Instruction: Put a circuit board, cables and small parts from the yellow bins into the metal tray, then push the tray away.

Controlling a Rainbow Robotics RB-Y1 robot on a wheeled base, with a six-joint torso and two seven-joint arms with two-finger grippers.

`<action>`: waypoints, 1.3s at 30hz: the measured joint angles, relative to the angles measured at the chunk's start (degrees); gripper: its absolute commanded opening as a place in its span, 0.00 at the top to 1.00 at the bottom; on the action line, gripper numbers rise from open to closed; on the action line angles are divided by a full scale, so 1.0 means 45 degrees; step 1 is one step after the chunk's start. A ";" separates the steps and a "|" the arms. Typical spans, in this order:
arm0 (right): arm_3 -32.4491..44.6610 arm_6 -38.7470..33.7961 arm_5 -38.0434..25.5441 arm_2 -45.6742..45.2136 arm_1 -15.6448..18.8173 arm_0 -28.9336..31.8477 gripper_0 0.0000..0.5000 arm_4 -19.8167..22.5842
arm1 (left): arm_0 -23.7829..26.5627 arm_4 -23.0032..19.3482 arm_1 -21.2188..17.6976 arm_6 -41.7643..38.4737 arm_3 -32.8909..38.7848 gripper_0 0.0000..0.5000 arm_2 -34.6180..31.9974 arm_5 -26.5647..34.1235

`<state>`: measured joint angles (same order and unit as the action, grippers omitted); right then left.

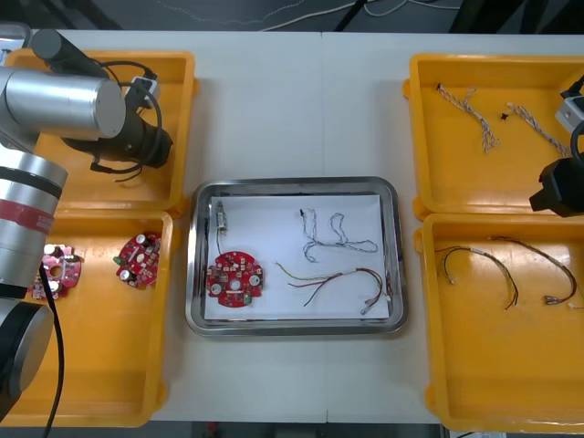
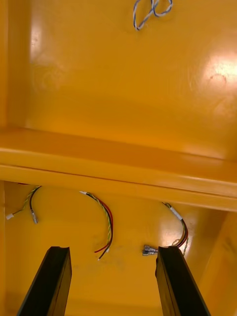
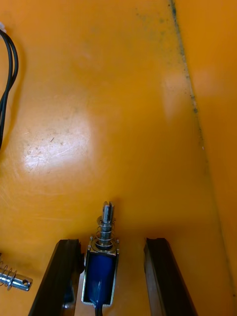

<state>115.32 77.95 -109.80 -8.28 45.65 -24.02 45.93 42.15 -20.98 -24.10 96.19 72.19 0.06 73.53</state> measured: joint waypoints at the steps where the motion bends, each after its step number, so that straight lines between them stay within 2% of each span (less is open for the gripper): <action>1: 0.0000 -0.0120 0.0000 0.0000 0.0011 0.0053 0.00 0.0000 | 0.0000 -0.0004 0.0000 0.0000 -0.0032 0.43 0.0000 -0.0056; 2: 0.0001 -0.0254 0.0000 0.0000 0.0015 0.0108 0.00 0.0000 | 0.0000 -0.0006 0.0000 0.0000 -0.0034 0.56 0.0000 -0.0086; 3: 0.0001 -0.0471 0.0000 0.0000 0.0015 0.0161 0.00 -0.0002 | 0.0000 -0.0006 0.0000 0.0000 -0.0034 0.64 0.0000 -0.0112; 5: 0.0003 -0.1045 0.0000 0.0000 0.0017 0.0275 0.00 -0.0008 | 0.0000 -0.0006 0.0000 0.0000 -0.0034 0.92 0.0000 -0.0117; 7: 0.0005 -0.1533 0.0000 0.0000 0.0018 0.0385 0.00 -0.0008 | 0.0000 -0.0006 0.0000 0.0000 -0.0034 1.00 0.0000 -0.0117; 19: 0.0952 -0.2061 0.0000 -0.0474 0.0021 0.1540 0.00 -0.0002 | 0.0011 -0.0080 0.0000 0.0000 -0.0024 1.00 -0.0001 0.0137; 28: 0.1195 -0.2062 0.0000 -0.0670 0.0023 0.1815 0.00 0.0111 | 0.0029 -0.0215 0.0000 0.0000 0.0716 1.00 -0.0064 0.2317; 39: 0.1198 -0.2062 0.0000 -0.0671 0.0082 0.1826 0.00 0.0359 | 0.0029 -0.0558 -0.0020 -0.0001 0.2519 1.00 -0.0651 0.5059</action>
<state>120.71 68.68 -109.80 -11.30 46.03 -15.80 47.55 42.29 -23.50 -24.19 96.19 83.53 -2.87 96.30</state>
